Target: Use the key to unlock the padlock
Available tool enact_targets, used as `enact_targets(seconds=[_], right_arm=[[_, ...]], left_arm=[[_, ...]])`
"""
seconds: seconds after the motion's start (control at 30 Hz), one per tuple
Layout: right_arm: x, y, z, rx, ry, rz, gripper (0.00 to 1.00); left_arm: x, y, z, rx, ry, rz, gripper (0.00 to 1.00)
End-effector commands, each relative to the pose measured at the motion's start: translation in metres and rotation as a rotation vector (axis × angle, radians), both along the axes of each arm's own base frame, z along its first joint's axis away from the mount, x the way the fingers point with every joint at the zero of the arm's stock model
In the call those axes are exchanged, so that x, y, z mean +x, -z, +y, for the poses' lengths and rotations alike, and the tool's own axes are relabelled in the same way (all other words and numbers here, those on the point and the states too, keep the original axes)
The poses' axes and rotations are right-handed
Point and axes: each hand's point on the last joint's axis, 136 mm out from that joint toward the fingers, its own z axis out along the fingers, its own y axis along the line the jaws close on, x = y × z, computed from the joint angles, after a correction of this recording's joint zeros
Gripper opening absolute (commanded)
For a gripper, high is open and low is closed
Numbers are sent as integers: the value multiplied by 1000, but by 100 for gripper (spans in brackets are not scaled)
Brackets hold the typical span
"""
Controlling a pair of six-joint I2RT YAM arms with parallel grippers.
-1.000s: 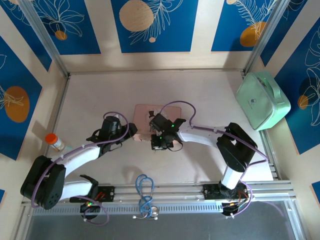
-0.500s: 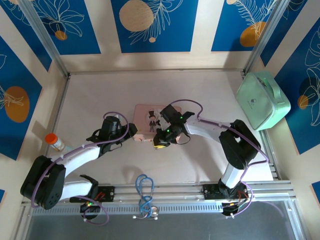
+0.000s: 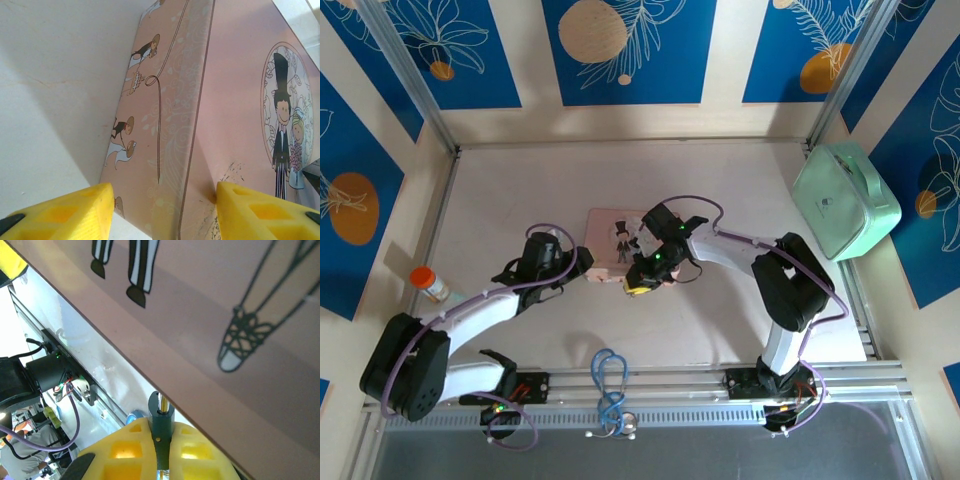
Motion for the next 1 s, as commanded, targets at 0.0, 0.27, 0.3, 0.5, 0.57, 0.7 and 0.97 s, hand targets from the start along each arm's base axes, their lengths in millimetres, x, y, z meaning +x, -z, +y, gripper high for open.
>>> enact_targets(seconds=[0.0, 0.27, 0.3, 0.5, 0.57, 0.7, 0.97], right_arm=[[-9, 10, 3, 19, -7, 78, 0], [-14, 33, -3, -30, 9, 124, 0], [-14, 33, -5, -26, 10, 121, 0], [-23, 25, -3, 47, -26, 127, 0], [-25, 26, -2, 63, -34, 137, 0], [-23, 39, -11, 12, -10, 151, 0], [-23, 47, -18, 23, 39, 191, 0]], left_arm=[[-16, 18, 12, 68, -1, 82, 55], [-17, 19, 12, 75, 4, 100, 54], [-17, 19, 12, 79, 6, 101, 54], [-13, 15, 13, 100, 8, 88, 54], [-11, 14, 12, 99, 8, 86, 54], [-10, 12, 11, 97, 13, 84, 54], [-14, -11, 17, 89, -12, 43, 59]])
